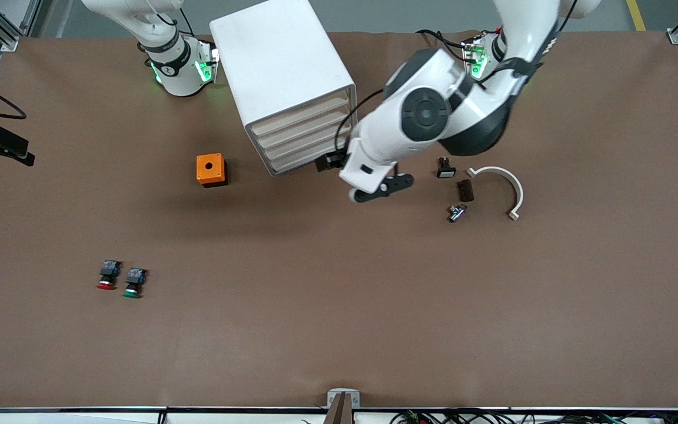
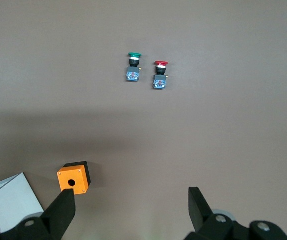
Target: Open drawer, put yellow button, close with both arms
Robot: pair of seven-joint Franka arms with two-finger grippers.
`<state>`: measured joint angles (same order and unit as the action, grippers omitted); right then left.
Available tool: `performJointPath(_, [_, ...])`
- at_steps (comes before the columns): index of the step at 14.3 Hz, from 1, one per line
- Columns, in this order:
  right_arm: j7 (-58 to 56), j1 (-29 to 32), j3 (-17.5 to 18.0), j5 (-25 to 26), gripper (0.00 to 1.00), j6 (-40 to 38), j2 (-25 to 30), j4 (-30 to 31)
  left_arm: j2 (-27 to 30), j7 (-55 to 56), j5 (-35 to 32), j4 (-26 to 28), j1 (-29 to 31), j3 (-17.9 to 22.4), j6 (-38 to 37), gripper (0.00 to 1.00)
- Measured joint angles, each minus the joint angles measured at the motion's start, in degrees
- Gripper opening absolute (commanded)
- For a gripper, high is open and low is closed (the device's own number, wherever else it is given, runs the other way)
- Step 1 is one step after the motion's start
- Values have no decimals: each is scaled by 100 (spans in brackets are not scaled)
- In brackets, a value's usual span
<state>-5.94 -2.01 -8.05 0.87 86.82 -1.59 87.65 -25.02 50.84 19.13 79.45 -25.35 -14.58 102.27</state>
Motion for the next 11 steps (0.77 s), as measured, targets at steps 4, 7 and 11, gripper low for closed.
performJointPath(4, [0,-25,-5,-3,100,-3,1,-99,763,-1675,-5,378,856,-4,-937,100])
performJointPath(7, [0,-39,-7,-1,100,-5,1,-124,1315,-2683,-14,519,1569,-3,-1654,100])
performJointPath(11, [0,-39,-24,0,100,-77,1,-126,1826,-3908,-17,625,2532,1,-2080,100])
